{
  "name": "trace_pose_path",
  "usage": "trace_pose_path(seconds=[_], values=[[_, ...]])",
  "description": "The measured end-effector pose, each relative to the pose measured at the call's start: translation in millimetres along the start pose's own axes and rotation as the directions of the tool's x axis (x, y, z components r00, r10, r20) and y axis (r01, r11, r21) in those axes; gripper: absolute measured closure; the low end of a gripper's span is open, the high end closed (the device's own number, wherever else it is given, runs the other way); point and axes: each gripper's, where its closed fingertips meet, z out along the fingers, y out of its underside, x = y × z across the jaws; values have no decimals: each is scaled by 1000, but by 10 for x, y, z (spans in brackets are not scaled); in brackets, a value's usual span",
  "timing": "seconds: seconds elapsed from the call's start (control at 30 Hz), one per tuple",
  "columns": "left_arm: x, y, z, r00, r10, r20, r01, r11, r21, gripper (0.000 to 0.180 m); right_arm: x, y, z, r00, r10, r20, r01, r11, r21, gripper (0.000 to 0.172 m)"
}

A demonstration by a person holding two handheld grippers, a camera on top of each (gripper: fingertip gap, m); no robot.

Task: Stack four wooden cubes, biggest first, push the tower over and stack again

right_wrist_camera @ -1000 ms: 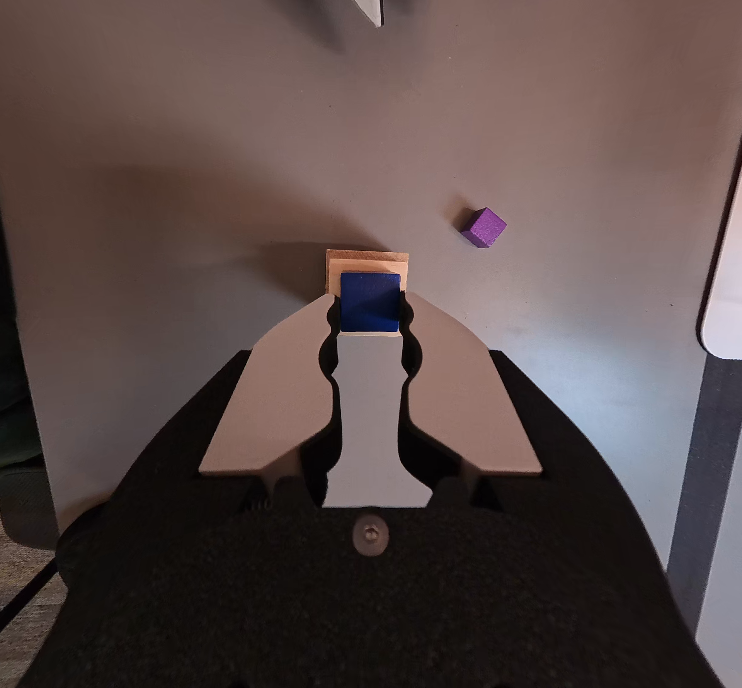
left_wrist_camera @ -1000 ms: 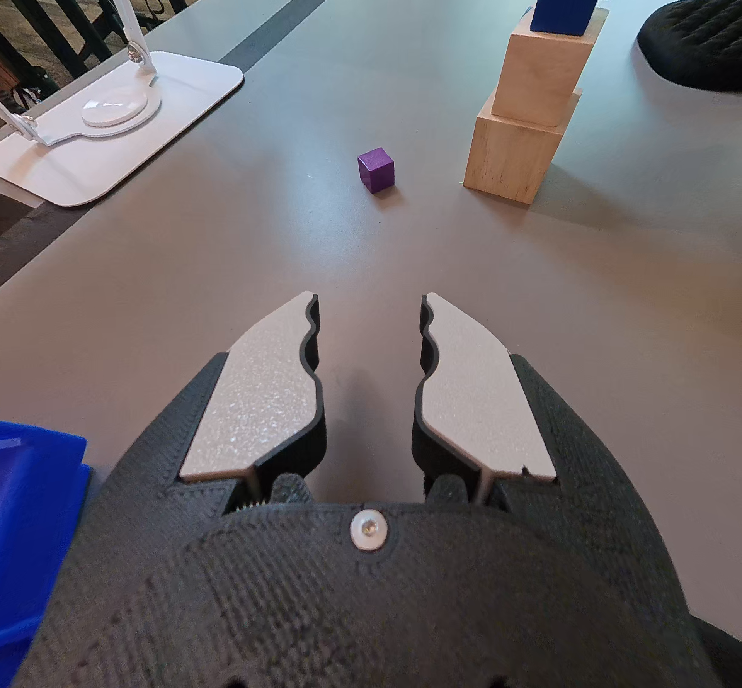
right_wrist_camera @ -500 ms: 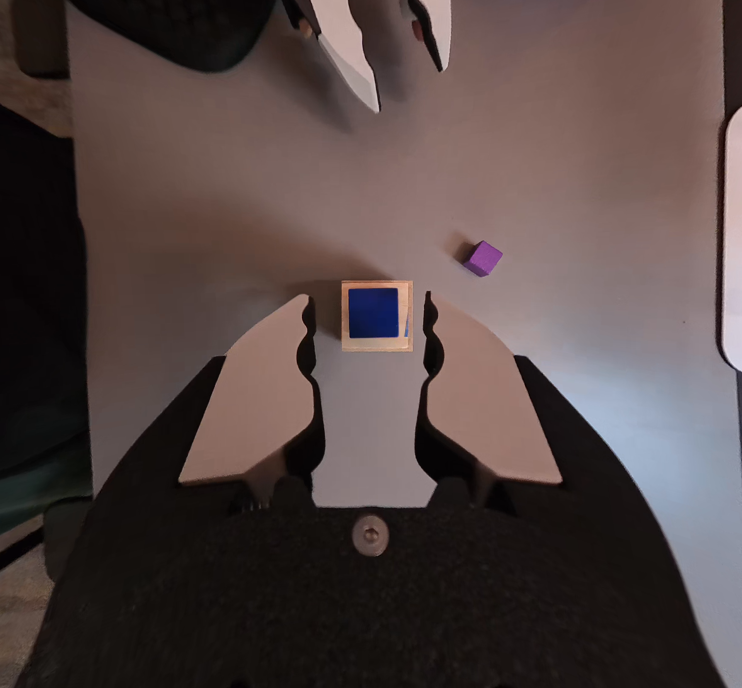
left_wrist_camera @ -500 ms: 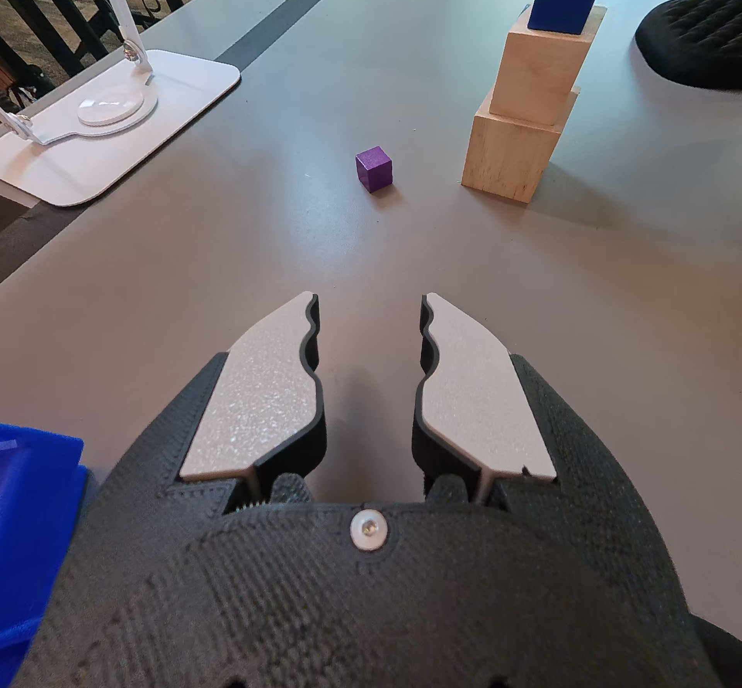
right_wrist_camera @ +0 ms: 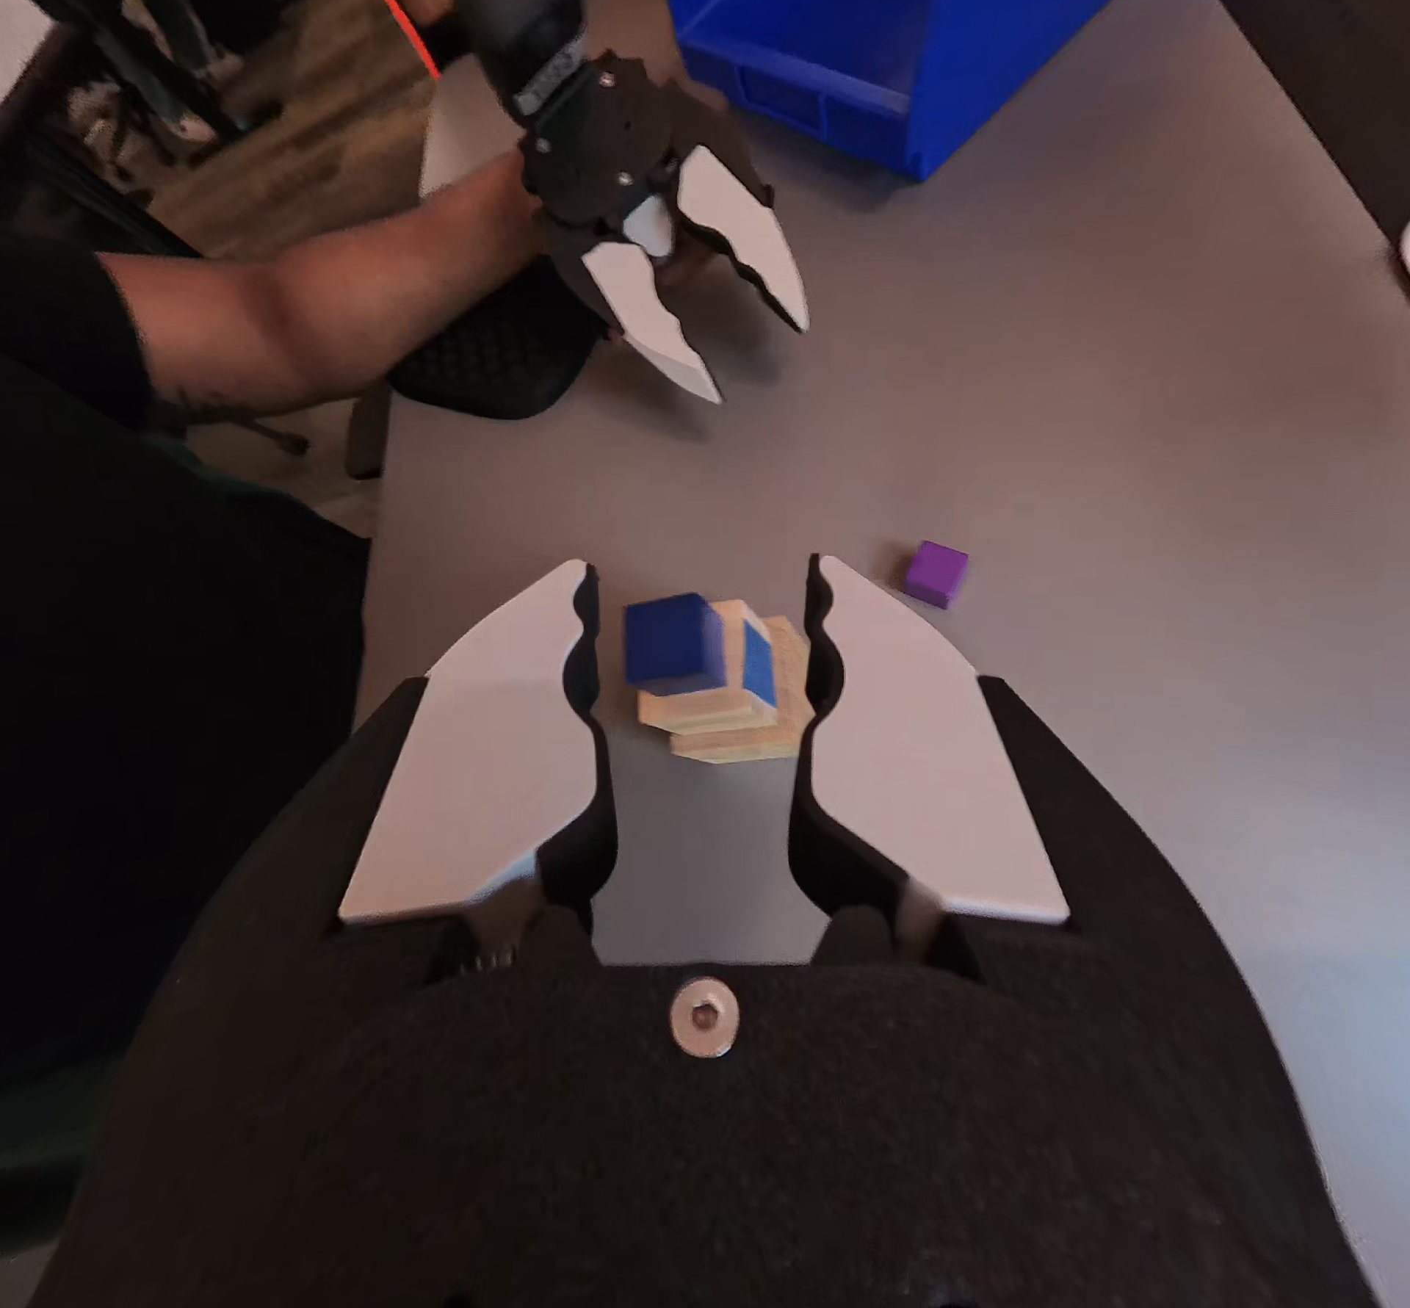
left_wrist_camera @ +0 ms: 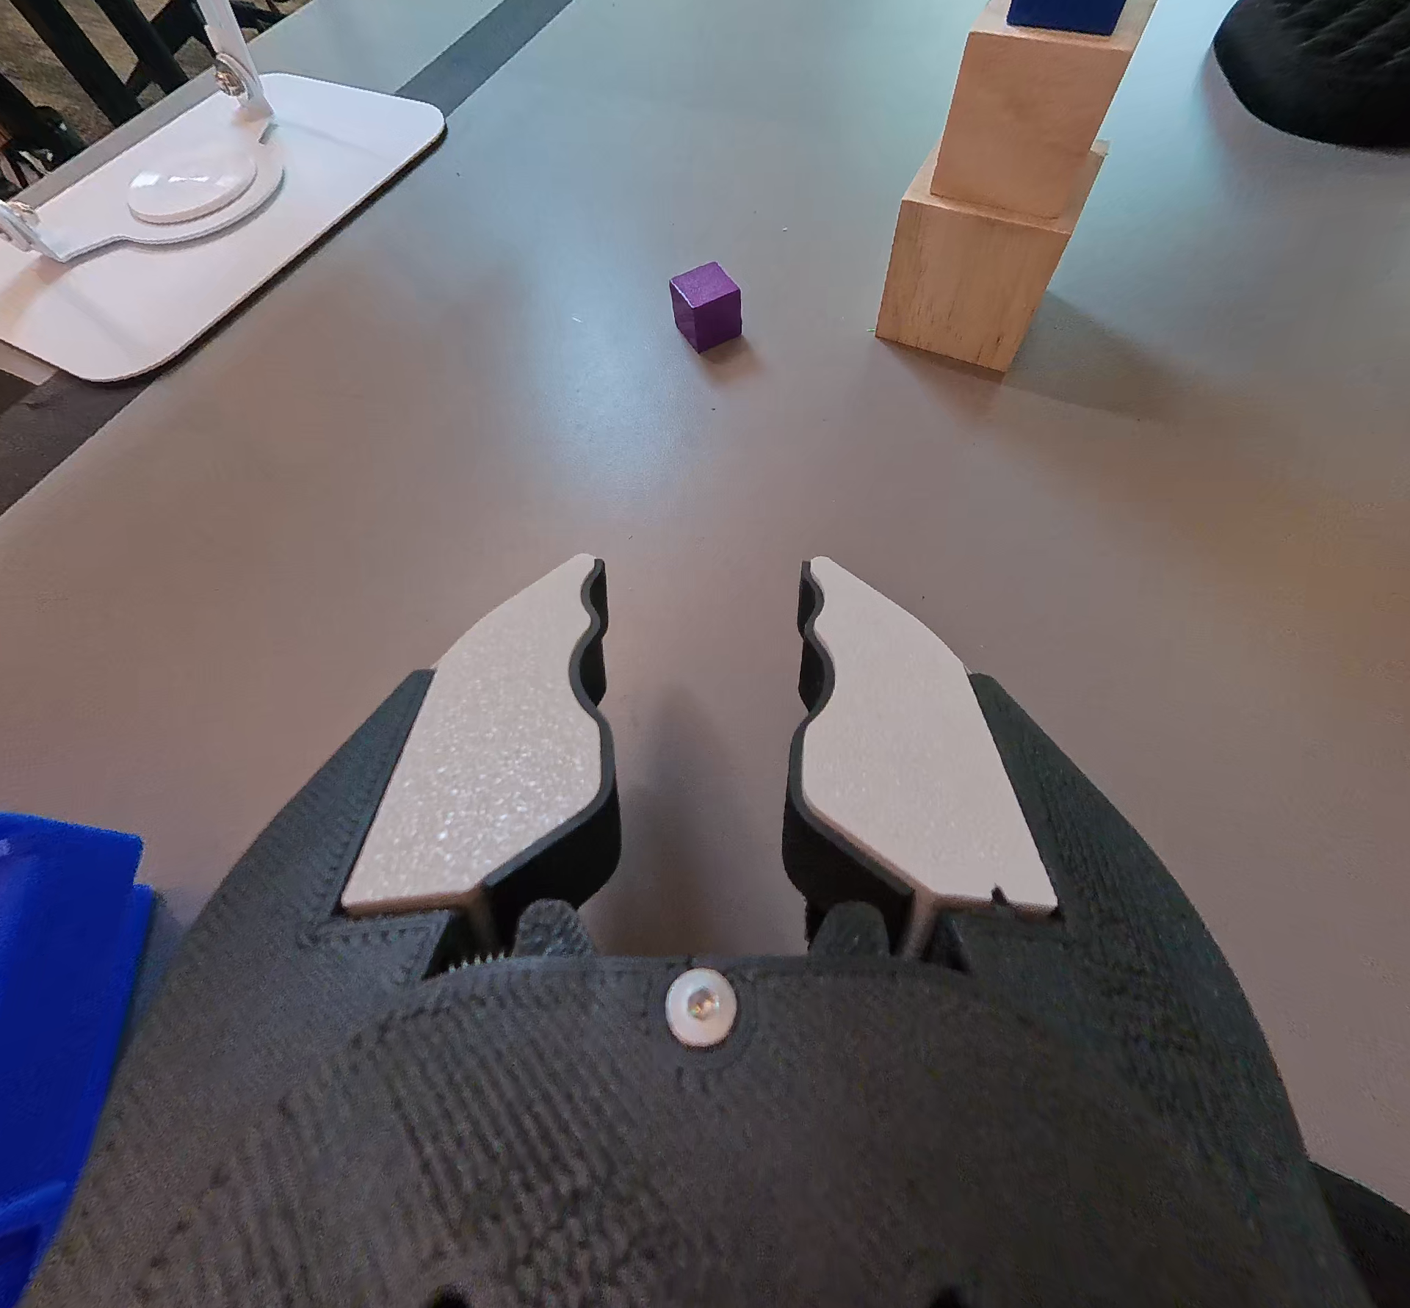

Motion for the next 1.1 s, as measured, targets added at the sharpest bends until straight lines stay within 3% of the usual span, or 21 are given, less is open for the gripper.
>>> trace_pose_path(seconds=[0.27, 0.43, 0.67, 1.1], values=[[2, 22, 9, 1000, 0, -2, 0, 1000, -10, 132, 752, 321, 274, 980, 116, -159, -115, 993, 11, 120], [3, 35, 16, 1000, 1, -3, -1, 1000, -17, 132, 1057, 532, 585, 956, 81, -281, -93, 995, -31, 119], [4, 50, 20, 1000, 4, -3, -4, 1000, -25, 132, 1152, 630, 933, 922, -21, -387, -26, 993, -116, 124], [14, 54, 22, 1000, 16, -3, -16, 999, -34, 132, 1240, 632, 898, 913, -102, -394, 35, 984, -174, 137]])
